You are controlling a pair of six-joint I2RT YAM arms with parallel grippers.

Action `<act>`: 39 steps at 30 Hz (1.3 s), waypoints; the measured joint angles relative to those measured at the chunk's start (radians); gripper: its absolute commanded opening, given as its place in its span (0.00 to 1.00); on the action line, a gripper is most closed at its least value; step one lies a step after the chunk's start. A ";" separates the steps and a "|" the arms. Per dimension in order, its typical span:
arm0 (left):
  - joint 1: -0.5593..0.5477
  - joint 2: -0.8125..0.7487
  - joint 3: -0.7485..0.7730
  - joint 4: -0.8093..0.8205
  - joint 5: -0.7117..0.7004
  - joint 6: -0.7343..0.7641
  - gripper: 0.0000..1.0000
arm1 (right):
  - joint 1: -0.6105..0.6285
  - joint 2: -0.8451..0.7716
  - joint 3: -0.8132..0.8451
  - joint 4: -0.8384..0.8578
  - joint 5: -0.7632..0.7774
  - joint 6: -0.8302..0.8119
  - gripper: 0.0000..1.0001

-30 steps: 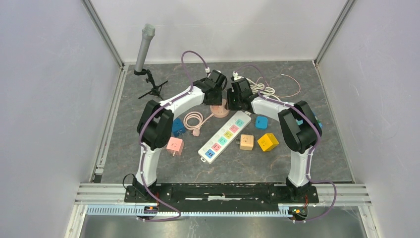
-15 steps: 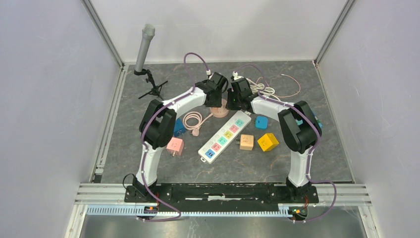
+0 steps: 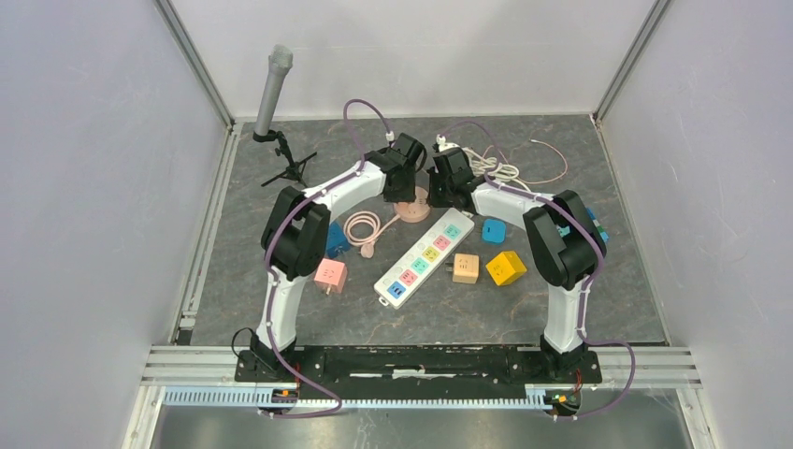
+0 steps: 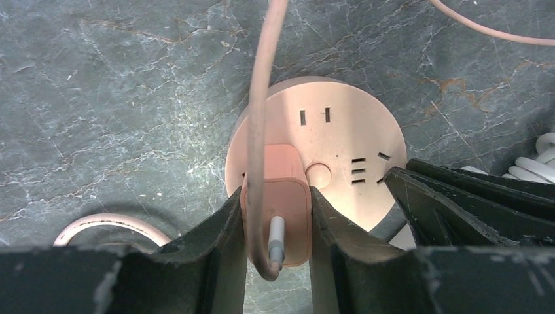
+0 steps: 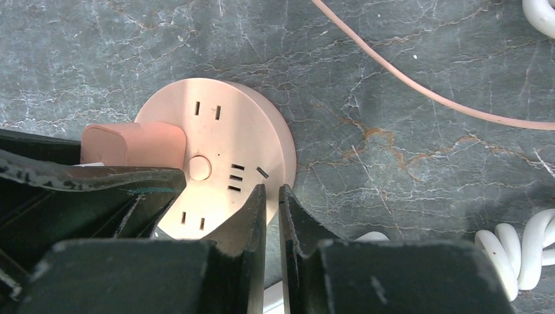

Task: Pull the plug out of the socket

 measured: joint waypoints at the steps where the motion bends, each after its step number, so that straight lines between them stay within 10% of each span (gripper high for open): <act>1: 0.005 0.000 0.000 0.000 0.013 0.000 0.26 | 0.001 0.000 -0.002 0.002 0.002 -0.001 0.14; 18: 0.021 -0.029 -0.010 -0.043 0.018 -0.007 0.27 | 0.025 0.000 -0.013 0.027 0.023 -0.008 0.14; 33: 0.002 -0.034 -0.013 -0.063 -0.057 0.004 0.63 | 0.021 -0.030 -0.098 0.151 -0.035 -0.014 0.24; 39: 0.002 -0.038 -0.013 -0.069 -0.083 0.003 0.50 | 0.021 -0.030 -0.101 0.154 -0.042 -0.014 0.25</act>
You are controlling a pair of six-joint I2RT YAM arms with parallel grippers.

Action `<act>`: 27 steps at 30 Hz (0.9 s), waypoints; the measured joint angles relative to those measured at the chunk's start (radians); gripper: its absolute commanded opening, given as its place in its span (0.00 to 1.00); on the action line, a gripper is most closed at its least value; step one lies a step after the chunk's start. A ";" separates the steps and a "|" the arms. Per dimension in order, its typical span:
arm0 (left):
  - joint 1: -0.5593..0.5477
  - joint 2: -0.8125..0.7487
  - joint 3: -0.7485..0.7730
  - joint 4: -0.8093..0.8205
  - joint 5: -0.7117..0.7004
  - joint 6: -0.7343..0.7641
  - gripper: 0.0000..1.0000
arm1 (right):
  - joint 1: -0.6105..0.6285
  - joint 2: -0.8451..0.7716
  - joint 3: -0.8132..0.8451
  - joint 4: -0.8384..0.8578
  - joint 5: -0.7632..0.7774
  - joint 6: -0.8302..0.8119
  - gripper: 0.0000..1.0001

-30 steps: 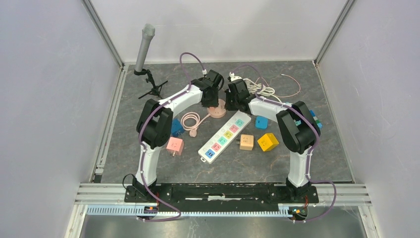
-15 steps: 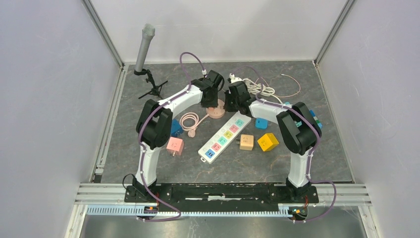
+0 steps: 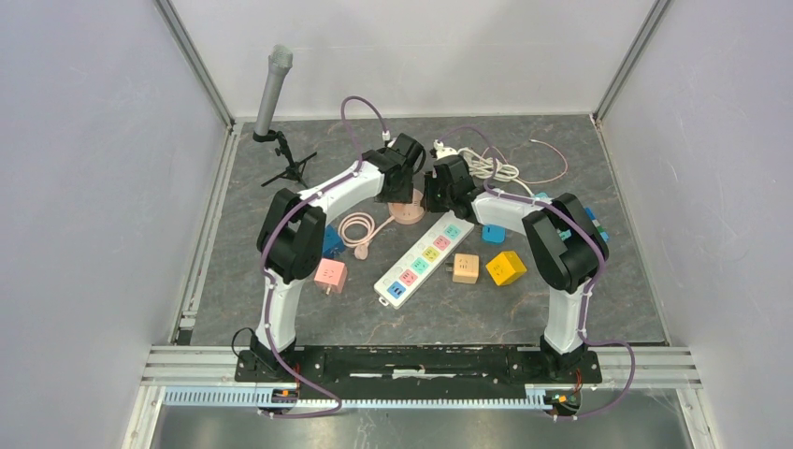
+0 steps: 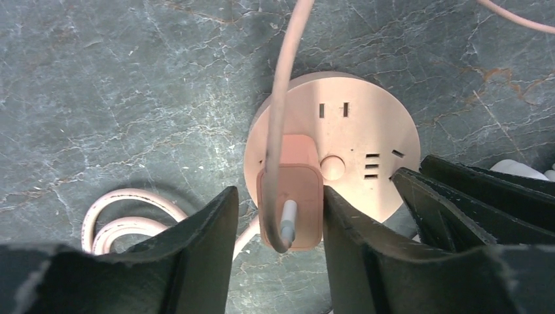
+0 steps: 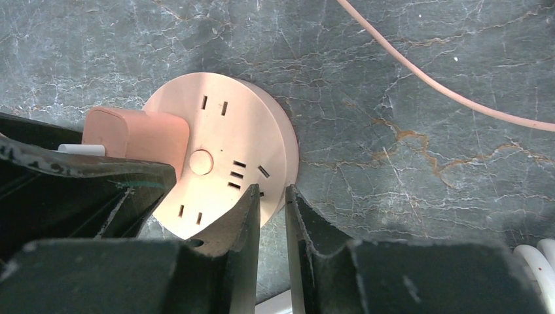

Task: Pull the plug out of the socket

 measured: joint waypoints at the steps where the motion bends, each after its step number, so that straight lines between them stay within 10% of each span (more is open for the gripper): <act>1: 0.000 0.000 0.000 -0.001 -0.002 0.000 0.44 | 0.000 0.000 0.000 0.000 0.000 0.000 0.24; 7: -0.002 0.000 0.002 0.004 0.002 0.000 0.22 | 0.000 0.001 0.000 -0.002 -0.010 0.000 0.20; 27: -0.013 -0.042 -0.011 -0.029 0.029 0.014 0.20 | 0.003 -0.010 -0.033 0.041 -0.033 -0.010 0.10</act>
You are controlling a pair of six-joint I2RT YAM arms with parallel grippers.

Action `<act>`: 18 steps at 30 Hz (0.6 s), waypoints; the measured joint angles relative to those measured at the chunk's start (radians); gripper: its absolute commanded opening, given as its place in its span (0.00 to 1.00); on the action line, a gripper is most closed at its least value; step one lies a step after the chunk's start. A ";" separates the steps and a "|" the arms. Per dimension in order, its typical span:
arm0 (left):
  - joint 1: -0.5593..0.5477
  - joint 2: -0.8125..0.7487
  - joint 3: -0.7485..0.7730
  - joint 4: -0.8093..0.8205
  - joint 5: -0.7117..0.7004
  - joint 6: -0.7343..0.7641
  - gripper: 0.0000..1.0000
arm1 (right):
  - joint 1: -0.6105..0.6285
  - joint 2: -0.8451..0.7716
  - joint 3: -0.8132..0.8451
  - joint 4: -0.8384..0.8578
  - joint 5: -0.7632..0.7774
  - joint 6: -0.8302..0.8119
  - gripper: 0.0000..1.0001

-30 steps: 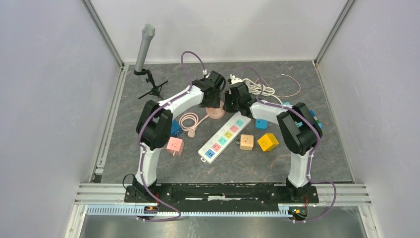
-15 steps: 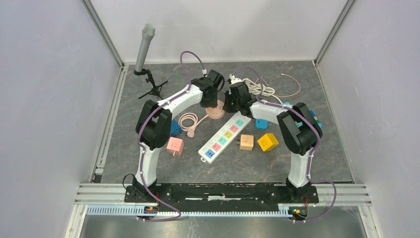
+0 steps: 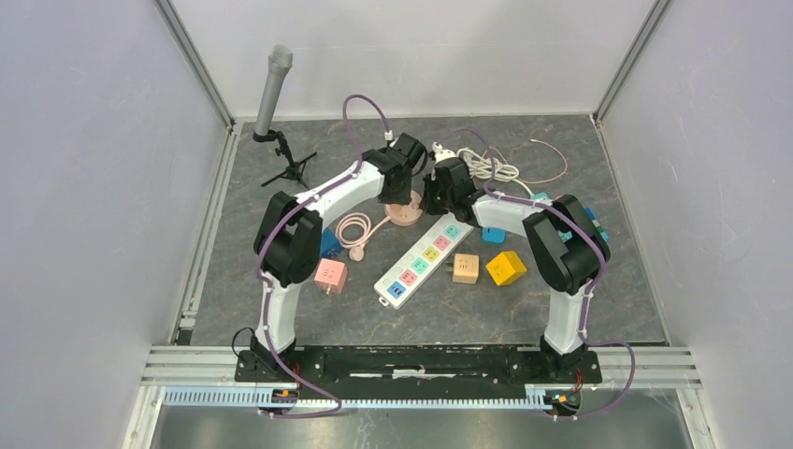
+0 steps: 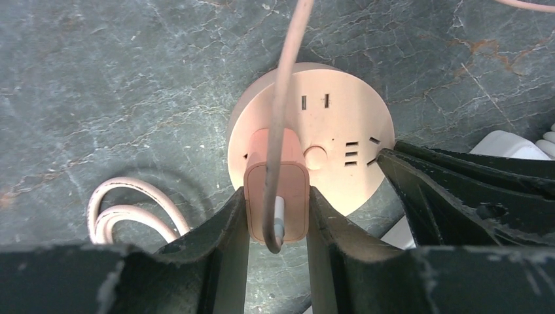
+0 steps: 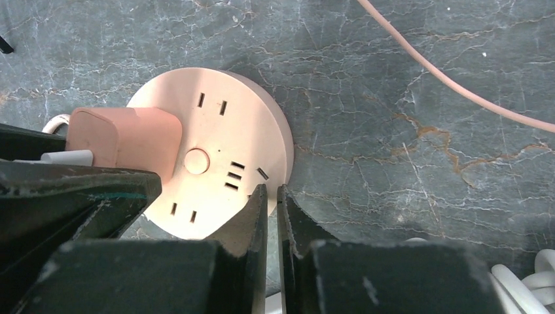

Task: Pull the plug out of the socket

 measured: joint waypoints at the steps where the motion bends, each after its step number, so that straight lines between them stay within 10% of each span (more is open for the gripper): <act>1: -0.009 0.002 0.011 -0.014 -0.018 0.000 0.20 | 0.002 0.000 0.002 -0.004 0.002 0.000 0.10; 18: -0.048 0.045 0.087 -0.097 -0.102 0.012 0.20 | 0.010 -0.008 -0.011 0.013 -0.013 -0.011 0.33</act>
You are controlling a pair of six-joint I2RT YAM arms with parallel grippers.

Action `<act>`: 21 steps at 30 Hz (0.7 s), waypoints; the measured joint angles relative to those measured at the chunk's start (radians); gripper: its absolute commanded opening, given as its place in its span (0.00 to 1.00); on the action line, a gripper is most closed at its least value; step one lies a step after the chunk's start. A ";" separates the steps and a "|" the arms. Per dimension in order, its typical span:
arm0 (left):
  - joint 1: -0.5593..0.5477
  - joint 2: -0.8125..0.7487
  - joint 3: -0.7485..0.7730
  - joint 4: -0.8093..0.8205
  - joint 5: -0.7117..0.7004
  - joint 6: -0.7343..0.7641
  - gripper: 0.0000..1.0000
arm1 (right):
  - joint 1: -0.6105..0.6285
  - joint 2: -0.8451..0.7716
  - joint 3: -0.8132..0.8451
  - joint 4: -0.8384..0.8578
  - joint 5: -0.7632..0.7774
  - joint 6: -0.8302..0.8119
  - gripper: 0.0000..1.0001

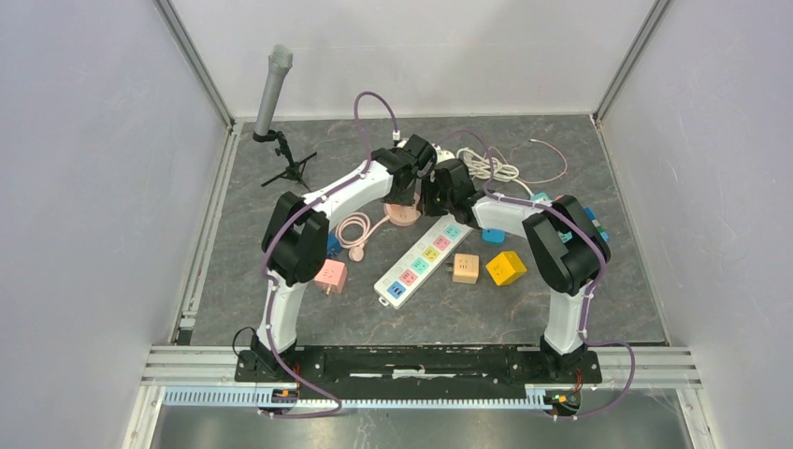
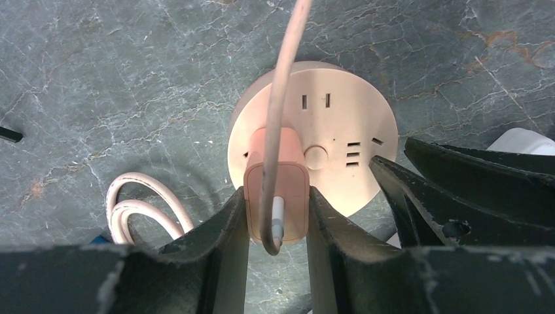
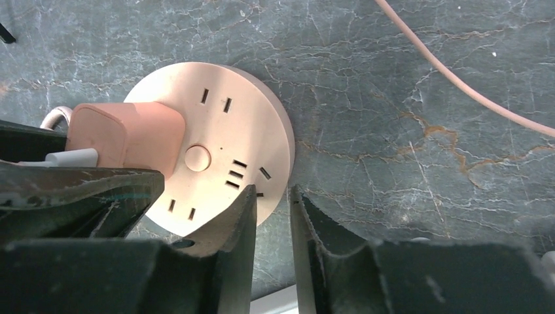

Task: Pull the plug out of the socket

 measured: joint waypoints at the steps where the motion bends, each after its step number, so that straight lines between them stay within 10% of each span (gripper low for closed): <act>1: 0.000 0.001 0.000 0.000 0.000 0.002 0.20 | 0.000 0.000 0.000 0.001 -0.005 -0.001 0.33; 21: -0.007 0.027 0.042 -0.064 -0.022 0.010 0.20 | -0.041 0.021 -0.018 0.048 -0.156 0.029 0.32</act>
